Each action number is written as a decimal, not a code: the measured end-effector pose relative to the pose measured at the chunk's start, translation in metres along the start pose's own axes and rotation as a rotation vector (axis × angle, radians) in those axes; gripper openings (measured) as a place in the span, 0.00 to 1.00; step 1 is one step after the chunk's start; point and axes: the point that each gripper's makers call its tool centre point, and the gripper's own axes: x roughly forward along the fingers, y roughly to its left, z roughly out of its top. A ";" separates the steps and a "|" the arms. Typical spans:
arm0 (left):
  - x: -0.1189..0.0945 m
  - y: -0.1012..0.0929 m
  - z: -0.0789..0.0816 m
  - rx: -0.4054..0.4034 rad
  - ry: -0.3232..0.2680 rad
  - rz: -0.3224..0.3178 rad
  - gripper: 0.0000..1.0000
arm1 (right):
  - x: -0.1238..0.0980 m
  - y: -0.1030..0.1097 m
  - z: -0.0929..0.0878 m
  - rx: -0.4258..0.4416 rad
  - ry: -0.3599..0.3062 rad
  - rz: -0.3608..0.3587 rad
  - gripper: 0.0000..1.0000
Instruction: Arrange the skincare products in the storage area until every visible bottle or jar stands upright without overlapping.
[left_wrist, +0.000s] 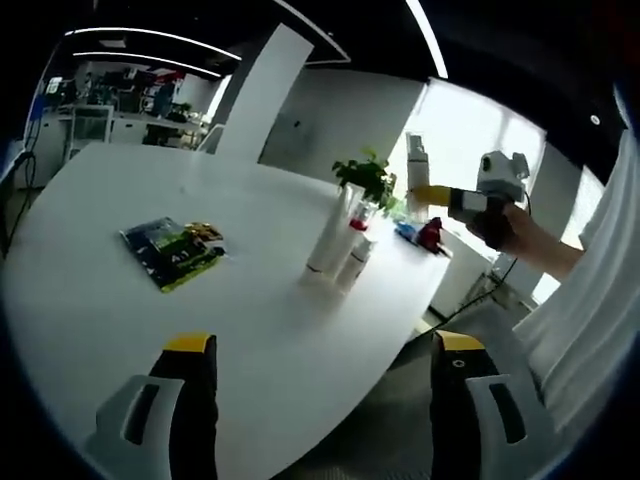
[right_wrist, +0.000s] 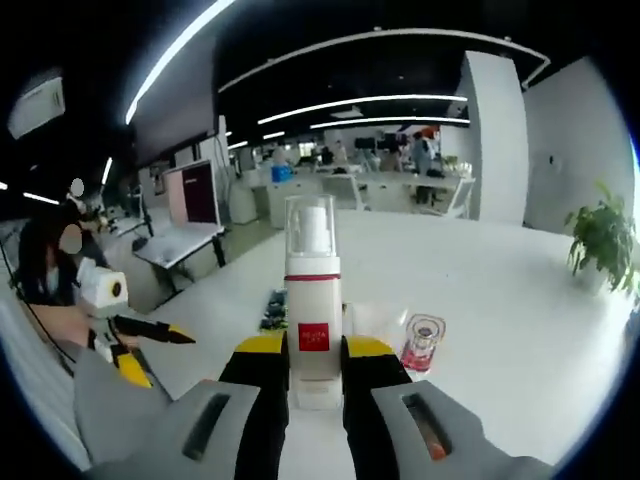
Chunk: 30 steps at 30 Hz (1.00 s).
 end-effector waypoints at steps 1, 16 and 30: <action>-0.001 -0.001 0.003 -0.005 -0.010 -0.002 0.81 | 0.002 0.004 -0.003 -0.003 0.004 0.005 0.19; 0.004 -0.030 0.043 -0.010 -0.104 -0.029 0.75 | 0.023 0.074 -0.048 -0.056 0.082 0.112 0.19; 0.011 -0.061 0.071 -0.037 -0.192 -0.068 0.70 | 0.024 0.110 -0.056 -0.126 0.095 0.167 0.19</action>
